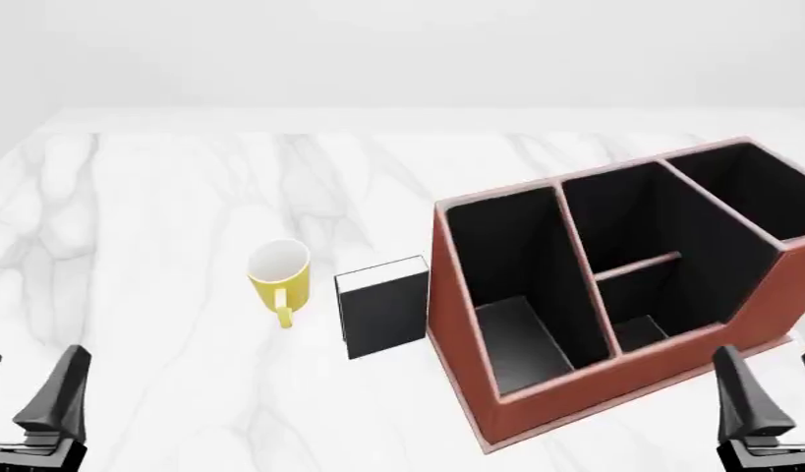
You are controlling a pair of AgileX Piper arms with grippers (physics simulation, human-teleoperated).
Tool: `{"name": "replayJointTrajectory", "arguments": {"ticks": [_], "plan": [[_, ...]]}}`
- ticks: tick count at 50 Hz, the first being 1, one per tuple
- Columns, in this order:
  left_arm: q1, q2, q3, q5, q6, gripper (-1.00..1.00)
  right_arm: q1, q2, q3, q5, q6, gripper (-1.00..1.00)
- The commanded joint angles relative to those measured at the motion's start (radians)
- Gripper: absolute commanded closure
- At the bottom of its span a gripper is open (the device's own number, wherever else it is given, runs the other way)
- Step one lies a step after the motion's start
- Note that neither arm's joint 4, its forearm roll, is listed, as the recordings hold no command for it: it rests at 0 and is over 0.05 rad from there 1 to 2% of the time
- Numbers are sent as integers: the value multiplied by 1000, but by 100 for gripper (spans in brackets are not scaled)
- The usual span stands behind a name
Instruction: Pick up the book and place it in the back compartment of the caddy.
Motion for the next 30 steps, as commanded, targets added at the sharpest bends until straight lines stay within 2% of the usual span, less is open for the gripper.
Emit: {"name": "replayJointTrajectory", "arguments": {"ticks": [1,2,6,10,13,14,17,19,21,23,24,25,26,30], "plan": [[2,3,-11,14,-18,-100,6,4,-2,-1,-5,-100],[2,3,-11,14,-18,-100,6,4,-2,-1,-5,-100],[-15,24,-22,26,-116,-100,8,2,-2,-2,-3,-100],[-86,89,-61,20,-71,-100,10,5,-2,-3,3,-100],[-143,91,-146,87,-97,-100,14,11,-2,-3,7,-100],[-143,90,-146,88,-97,-100,14,11,-2,-3,7,-100],[-204,149,-233,119,-26,-100,24,6,-3,1,6,-100],[-232,202,-306,150,-63,-100,30,2,-2,3,1,-100],[-257,279,-372,165,-34,-100,33,1,-3,3,3,-100],[-290,359,-443,193,-36,-100,34,2,-3,3,7,-100],[-290,359,-443,193,-36,-100,34,2,-3,3,7,-100],[-323,423,-489,211,18,-100,35,1,-3,3,5,-100],[-323,424,-490,211,18,-100,35,1,-3,3,5,-100],[-388,574,-598,249,74,-100,37,1,-3,5,6,-100]]}}
